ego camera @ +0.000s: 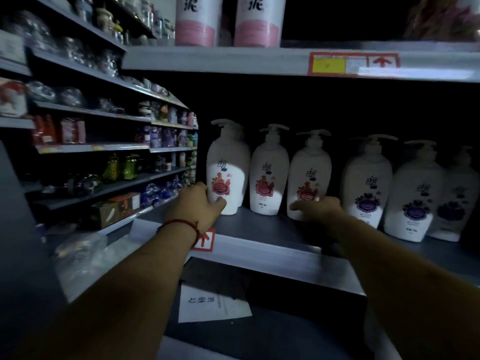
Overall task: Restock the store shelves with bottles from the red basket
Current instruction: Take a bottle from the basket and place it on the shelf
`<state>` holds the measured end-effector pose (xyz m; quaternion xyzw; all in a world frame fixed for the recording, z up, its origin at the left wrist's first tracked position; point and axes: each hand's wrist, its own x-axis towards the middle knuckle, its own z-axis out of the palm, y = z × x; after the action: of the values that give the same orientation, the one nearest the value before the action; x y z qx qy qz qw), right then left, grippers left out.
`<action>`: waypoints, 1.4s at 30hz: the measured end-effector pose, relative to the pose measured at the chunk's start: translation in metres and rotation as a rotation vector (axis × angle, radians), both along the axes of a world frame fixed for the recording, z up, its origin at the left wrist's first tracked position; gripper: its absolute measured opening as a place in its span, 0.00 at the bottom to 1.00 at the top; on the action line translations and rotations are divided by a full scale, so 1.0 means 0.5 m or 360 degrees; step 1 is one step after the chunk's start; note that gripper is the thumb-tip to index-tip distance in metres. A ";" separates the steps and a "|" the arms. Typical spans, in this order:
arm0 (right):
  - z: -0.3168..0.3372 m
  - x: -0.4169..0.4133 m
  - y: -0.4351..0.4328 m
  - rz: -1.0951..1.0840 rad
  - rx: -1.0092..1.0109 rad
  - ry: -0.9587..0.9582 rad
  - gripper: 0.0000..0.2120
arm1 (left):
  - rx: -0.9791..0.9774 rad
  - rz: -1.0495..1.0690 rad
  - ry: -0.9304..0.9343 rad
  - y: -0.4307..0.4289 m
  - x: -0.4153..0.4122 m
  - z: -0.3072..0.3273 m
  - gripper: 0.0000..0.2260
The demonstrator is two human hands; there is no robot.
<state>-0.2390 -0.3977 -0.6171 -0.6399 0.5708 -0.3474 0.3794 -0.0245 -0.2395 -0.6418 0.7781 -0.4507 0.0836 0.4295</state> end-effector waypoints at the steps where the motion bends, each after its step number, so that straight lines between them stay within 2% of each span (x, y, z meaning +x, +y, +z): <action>1: 0.007 -0.012 0.005 0.0065 -0.0007 -0.0073 0.54 | -0.0030 0.0064 -0.0116 0.013 -0.012 0.006 0.14; 2: 0.013 -0.026 0.020 0.0108 -0.0059 -0.0072 0.43 | -0.0024 0.0119 -0.0270 0.024 -0.025 0.011 0.12; 3: 0.020 -0.046 0.039 0.0133 -0.0157 0.0064 0.34 | 0.0011 0.0143 -0.0416 0.032 -0.040 0.017 0.12; 4: 0.027 -0.063 0.057 0.0166 -0.0297 0.0245 0.30 | 0.0045 0.0115 -0.0509 0.039 -0.057 0.025 0.13; 6: 0.036 -0.101 0.090 0.0263 -0.0577 0.0571 0.30 | 0.0161 -0.0009 -0.0574 0.049 -0.098 0.040 0.17; 9: 0.042 -0.167 0.133 0.0444 -0.0805 0.0797 0.33 | 0.0329 -0.0098 -0.0631 0.066 -0.172 0.063 0.21; 12: 0.053 -0.250 0.174 0.0537 -0.0883 0.0933 0.34 | 0.0366 -0.0223 -0.0634 0.094 -0.261 0.088 0.23; 17: 0.057 -0.413 0.242 0.0493 -0.0987 0.0962 0.40 | 0.0430 -0.0388 -0.0684 0.144 -0.447 0.102 0.27; 23: 0.015 -0.627 0.300 0.0283 -0.0857 0.0954 0.39 | 0.0415 -0.0534 -0.0429 0.161 -0.637 0.047 0.29; 31: -0.085 -0.927 0.368 -0.0053 -0.0617 0.0999 0.36 | 0.0440 -0.0923 -0.0501 0.107 -0.881 -0.021 0.30; 35: -0.158 -1.069 0.423 -0.0266 -0.0462 0.1075 0.36 | 0.0403 -0.1191 -0.0476 0.071 -0.994 -0.073 0.26; 42: -0.302 -1.244 0.481 -0.0477 -0.0175 0.1032 0.36 | 0.0684 -0.1397 -0.0452 0.046 -1.130 -0.242 0.29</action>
<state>-0.8608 -0.1574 -0.7679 -0.6456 0.7294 -0.2082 0.0884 -0.5894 -0.2167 -0.7627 0.5672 -0.7960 -0.0944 0.1888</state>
